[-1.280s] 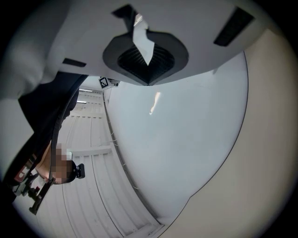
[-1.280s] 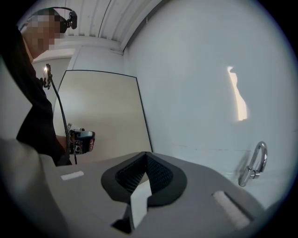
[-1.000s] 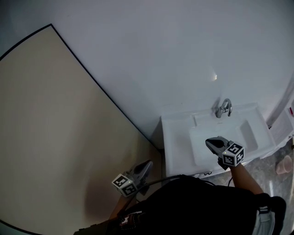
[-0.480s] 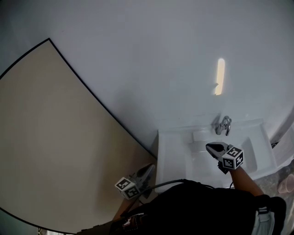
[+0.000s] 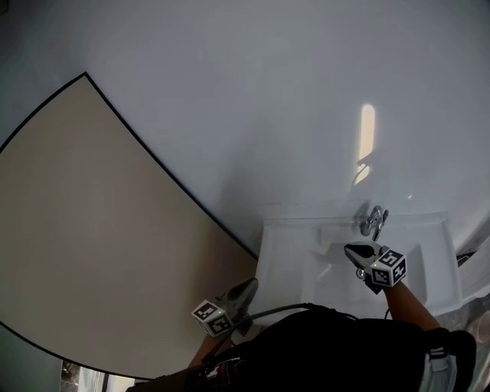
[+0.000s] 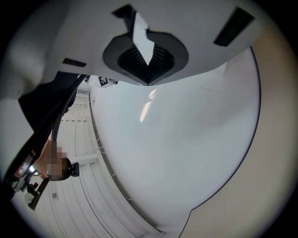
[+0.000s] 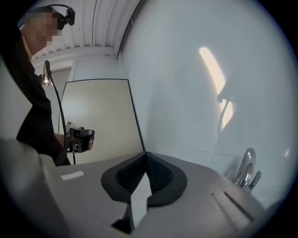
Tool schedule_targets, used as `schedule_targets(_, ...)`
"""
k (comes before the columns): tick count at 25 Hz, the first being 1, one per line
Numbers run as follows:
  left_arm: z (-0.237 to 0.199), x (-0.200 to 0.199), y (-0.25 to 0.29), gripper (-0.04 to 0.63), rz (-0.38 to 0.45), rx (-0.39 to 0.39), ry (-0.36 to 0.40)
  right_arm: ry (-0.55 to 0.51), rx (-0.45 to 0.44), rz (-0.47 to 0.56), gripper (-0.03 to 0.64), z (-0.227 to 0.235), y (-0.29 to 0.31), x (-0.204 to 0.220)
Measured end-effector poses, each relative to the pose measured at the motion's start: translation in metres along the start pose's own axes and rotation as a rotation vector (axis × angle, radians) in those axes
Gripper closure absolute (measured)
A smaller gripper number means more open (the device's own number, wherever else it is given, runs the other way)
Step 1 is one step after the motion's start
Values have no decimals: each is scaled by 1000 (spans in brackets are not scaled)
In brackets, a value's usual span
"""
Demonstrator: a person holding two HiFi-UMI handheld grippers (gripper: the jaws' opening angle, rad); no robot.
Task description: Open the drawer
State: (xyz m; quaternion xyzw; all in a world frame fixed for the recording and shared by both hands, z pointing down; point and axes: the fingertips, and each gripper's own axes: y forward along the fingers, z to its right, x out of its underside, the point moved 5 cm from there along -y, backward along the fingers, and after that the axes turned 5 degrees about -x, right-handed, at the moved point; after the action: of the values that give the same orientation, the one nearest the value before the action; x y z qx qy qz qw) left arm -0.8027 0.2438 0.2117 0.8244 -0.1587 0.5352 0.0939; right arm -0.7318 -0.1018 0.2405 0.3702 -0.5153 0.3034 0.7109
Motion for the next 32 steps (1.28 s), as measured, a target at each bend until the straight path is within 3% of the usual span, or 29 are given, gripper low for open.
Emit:
schedule_targets(5, -1, 0, 24, 595, -33, 33, 6, 1, 38, 15, 615, 11, -13, -1)
schedule_targets(9, -10, 2, 40, 595, -68, 107, 20, 25, 112, 39, 615, 14, -25, 1)
schedule_targets(13, -25, 3, 58, 595, -103, 220, 10, 51, 261, 48, 615, 3, -50, 5)
schedule_targets(18, -31, 12, 85, 595, -205, 367, 9, 117, 445, 82, 615, -18, -85, 12)
schedule_targets(23, -18, 39, 107, 595, -307, 559, -57, 201, 673, 44, 615, -70, -128, 50)
schedule_targets(32, 43, 98, 125, 595, -416, 825, -119, 280, 887, 45, 615, -148, -188, 93)
